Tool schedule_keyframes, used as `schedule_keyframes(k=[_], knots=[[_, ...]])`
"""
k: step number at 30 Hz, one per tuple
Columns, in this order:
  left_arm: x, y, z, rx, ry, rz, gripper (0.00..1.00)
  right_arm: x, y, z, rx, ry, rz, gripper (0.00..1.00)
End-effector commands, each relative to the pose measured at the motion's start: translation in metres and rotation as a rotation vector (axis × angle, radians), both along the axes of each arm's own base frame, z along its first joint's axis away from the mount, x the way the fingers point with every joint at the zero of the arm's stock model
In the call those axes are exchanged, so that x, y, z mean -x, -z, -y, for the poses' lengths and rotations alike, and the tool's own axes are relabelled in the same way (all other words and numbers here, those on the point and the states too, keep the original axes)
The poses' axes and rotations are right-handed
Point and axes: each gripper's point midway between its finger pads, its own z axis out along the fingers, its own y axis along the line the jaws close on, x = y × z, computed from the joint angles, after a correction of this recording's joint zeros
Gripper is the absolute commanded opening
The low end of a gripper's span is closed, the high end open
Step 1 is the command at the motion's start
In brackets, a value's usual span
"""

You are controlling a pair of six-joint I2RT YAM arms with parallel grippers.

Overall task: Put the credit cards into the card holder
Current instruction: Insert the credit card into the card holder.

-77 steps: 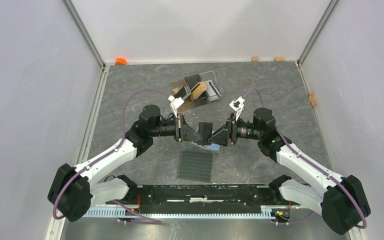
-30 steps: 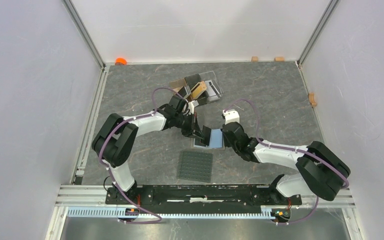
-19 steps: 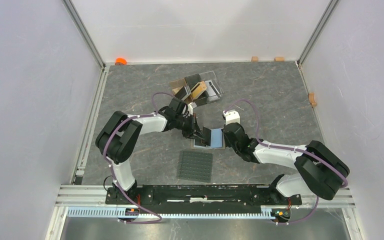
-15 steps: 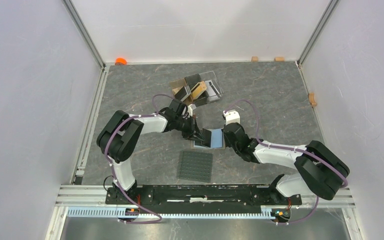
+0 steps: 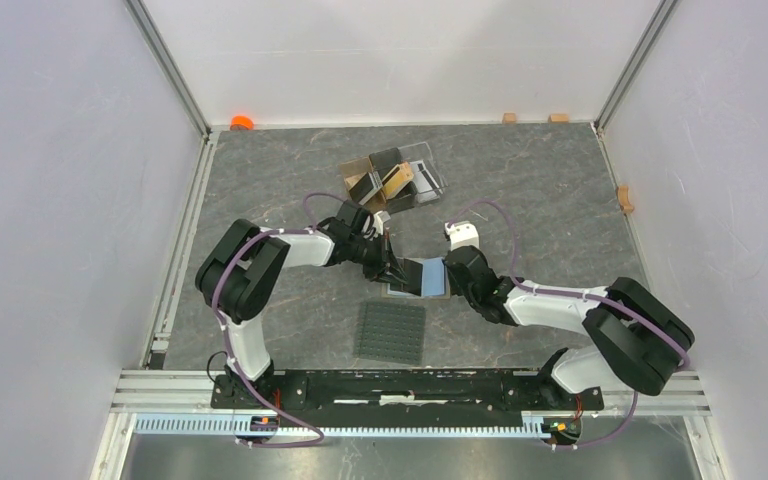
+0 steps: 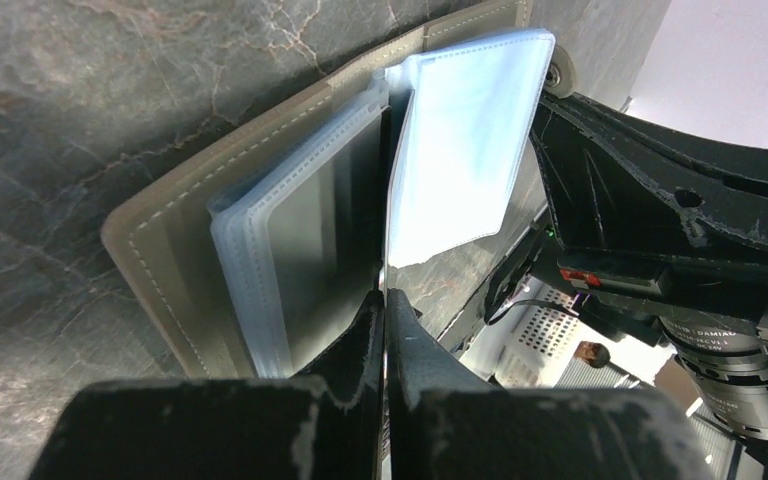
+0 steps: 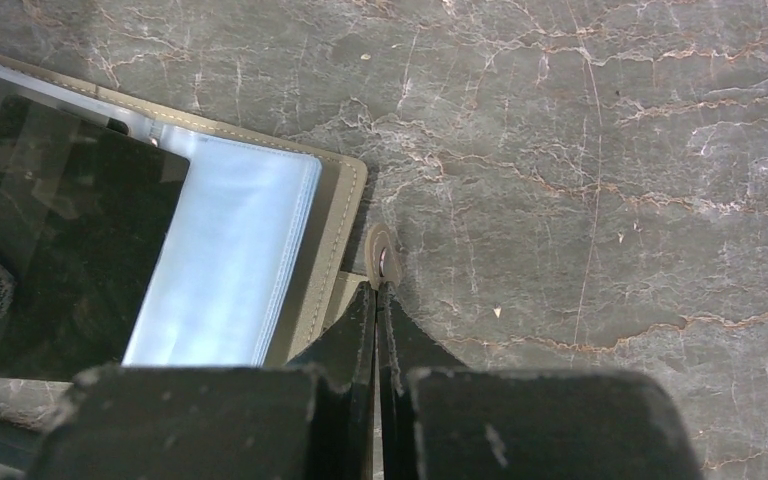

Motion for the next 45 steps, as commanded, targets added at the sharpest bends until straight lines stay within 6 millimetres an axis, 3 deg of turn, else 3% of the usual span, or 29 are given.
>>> schedule_keyframes(k=[1, 36, 45], knots=[[-0.001, 0.006, 0.001, 0.013, -0.022, -0.040, 0.02, -0.006, -0.004, -0.002, 0.010, 0.008, 0.010, 0.00], [-0.004, 0.005, 0.019, 0.162, -0.024, -0.058, 0.02, -0.001, 0.007, -0.008, -0.009, -0.018, -0.028, 0.00], [-0.004, 0.004, 0.020, 0.178, -0.033, -0.062, 0.02, -0.001, 0.012, -0.002, 0.006, 0.001, -0.065, 0.00]])
